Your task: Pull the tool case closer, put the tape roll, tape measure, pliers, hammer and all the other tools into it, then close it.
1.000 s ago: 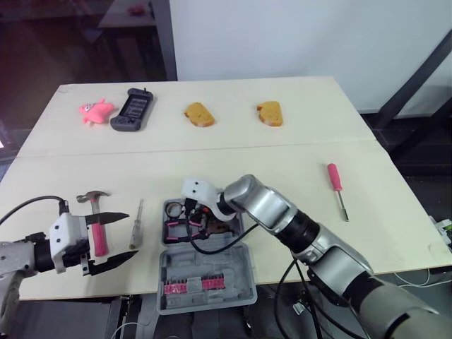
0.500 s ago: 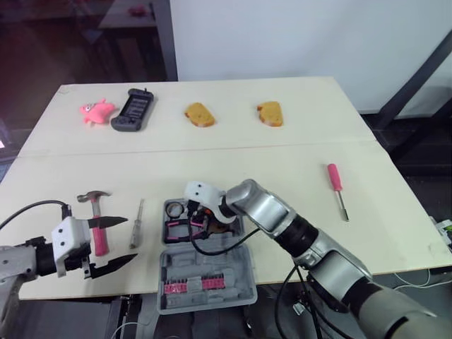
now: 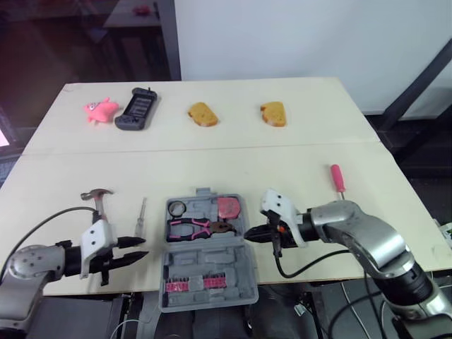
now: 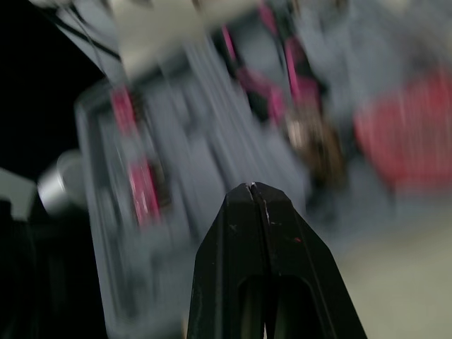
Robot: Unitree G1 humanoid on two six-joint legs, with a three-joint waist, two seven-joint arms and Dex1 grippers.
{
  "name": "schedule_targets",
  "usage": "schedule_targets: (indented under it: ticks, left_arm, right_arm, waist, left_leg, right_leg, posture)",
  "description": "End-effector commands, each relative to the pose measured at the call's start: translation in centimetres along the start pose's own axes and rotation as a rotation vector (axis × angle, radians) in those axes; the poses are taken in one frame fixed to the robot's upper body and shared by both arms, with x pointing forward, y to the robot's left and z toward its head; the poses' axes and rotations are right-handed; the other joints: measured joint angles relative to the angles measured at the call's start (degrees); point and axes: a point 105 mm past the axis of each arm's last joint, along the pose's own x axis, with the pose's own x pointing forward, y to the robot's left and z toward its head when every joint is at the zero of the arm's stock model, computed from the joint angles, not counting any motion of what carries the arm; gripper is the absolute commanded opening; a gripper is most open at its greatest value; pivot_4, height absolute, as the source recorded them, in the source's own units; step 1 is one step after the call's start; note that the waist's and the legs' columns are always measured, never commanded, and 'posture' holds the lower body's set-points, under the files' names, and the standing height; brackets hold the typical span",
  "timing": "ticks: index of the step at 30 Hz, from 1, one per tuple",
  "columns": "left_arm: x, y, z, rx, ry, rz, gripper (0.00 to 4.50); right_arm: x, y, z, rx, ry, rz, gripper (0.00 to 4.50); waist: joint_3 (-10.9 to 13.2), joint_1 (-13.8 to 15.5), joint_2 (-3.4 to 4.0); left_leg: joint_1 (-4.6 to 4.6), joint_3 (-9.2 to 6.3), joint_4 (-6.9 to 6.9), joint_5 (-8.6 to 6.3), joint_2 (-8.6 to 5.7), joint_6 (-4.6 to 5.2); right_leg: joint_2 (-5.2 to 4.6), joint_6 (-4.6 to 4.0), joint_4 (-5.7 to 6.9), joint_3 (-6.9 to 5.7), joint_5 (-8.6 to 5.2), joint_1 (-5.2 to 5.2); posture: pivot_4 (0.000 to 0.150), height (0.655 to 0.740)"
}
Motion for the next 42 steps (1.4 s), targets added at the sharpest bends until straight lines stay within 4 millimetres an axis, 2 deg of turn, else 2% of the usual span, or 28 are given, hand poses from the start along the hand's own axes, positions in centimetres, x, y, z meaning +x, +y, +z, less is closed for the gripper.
schedule_targets:
  ticks: [1, 4, 9, 12, 21, 27, 35, 42]
  left_arm:
    - [1.0, 0.0, -0.5, 0.001, 0.015, -0.005, 0.04]
    - [1.8, -0.1, -0.9, 0.007, 0.036, -0.017, 0.04]
    - [3.1, -0.8, -1.4, 0.026, 0.073, -0.053, 0.04]
    - [4.3, -1.1, -1.3, 0.041, 0.075, -0.066, 0.04]
    - [7.0, -1.1, -0.5, 0.034, 0.068, -0.08, 0.04]
    - [7.7, 0.0, 0.0, 0.047, 0.065, -0.067, 0.04]
    - [9.2, 4.2, 1.8, 0.113, 0.047, -0.033, 0.04]
    - [9.9, 6.3, 2.3, 0.137, 0.037, -0.018, 0.04]
  right_arm:
    - [0.1, -1.9, -1.0, -0.054, 0.072, -0.114, 0.0]
    - [0.8, -2.3, -2.0, -0.054, 0.115, -0.135, 0.0]
    - [2.1, -1.9, -3.6, -0.057, 0.182, -0.136, 0.0]
    - [2.9, -0.4, -4.3, -0.043, 0.203, -0.086, 0.0]
    - [4.4, -0.5, -3.0, -0.035, 0.153, -0.102, 0.0]
    - [4.0, -1.2, -2.7, -0.04, 0.152, -0.134, 0.0]
    - [4.0, -4.4, -1.2, -0.047, 0.118, -0.23, 0.0]
    - [4.4, -6.0, -0.7, -0.028, 0.096, -0.275, 0.0]
  waist:
    - [0.0, 0.3, 0.01]
    - [0.0, 0.5, -0.03]
    - [0.0, 0.6, -0.03]
    - [0.0, 0.6, -0.03]
    - [0.0, 0.7, -0.05]
    - [-0.1, 1.5, -0.02]
    - [-0.1, 2.1, -0.02]
    - [-0.1, 1.9, -0.02]
  left_leg:
    - [0.0, -0.01, 0.02, 0.0, 0.0, 0.0]
    - [-0.12, 0.04, 0.08, 0.0, -0.04, -0.01]
    - [-0.14, 0.01, 0.04, -0.01, -0.06, -0.01]
    - [-0.14, 0.0, 0.08, 0.0, -0.06, -0.01]
    - [-0.04, -0.02, 0.17, 0.0, -0.06, -0.01]
    - [0.13, -0.08, 0.27, 0.01, -0.09, -0.01]
    - [0.13, -0.1, 0.36, 0.06, -0.12, -0.08]
    - [0.09, -0.14, 0.28, 0.07, -0.11, -0.07]
  right_leg:
    - [0.0, 0.01, 0.0, -0.01, 0.0, 0.01]
    - [-0.07, 0.19, -0.03, 0.0, 0.05, -0.02]
    - [-0.1, 0.24, -0.04, -0.04, 0.07, -0.01]
    - [-0.1, 0.24, -0.04, -0.05, 0.07, 0.01]
    - [-0.09, 0.23, -0.04, -0.05, 0.06, 0.18]
    - [-0.1, 0.19, -0.04, -0.06, 0.05, 0.45]
    - [-0.09, 0.25, -0.04, -0.08, 0.12, 0.5]
    - [-0.06, 0.45, -0.02, -0.1, 0.24, 0.43]
  posture:
    - [0.15, 0.74]
    - [0.15, 0.74]
    - [0.15, 0.74]
    - [0.15, 0.74]
    - [0.15, 0.74]
    - [0.15, 0.74]
    - [0.15, 0.74]
    - [0.15, 0.74]
